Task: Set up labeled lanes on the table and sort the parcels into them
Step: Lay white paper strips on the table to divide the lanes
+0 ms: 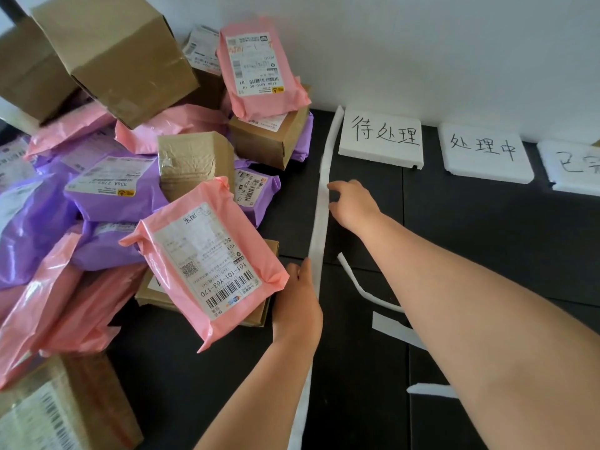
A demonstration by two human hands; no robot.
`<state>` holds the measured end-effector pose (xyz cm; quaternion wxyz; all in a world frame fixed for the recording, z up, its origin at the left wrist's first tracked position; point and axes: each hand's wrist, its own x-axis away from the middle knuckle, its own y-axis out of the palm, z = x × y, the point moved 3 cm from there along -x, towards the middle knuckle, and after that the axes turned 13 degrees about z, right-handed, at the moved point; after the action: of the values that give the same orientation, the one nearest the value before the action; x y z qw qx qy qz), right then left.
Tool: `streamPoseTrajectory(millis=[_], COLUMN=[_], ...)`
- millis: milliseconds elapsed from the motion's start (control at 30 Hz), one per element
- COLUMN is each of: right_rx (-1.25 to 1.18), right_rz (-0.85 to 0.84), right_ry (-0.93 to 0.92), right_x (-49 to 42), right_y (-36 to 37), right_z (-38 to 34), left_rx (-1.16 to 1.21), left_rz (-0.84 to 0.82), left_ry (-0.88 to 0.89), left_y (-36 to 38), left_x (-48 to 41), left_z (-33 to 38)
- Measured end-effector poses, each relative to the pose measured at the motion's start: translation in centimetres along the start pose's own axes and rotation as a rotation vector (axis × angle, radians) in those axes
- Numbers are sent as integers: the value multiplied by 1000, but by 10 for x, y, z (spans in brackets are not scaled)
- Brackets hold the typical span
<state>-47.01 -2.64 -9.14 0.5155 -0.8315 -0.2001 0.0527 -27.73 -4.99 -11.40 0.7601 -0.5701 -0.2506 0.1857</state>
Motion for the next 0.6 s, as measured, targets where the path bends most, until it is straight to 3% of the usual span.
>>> streamPoseTrajectory(millis=[233, 600], right_rx=[232, 391], right_rz=[10, -108], right_ry=[-193, -160], right_x=[-25, -58], right_y=[-2, 30], right_z=[-18, -24], left_rx=[-78, -95], left_rz=[34, 40], left_ry=[227, 365], left_y=[10, 28], left_x=[0, -5], left_z=[-3, -15])
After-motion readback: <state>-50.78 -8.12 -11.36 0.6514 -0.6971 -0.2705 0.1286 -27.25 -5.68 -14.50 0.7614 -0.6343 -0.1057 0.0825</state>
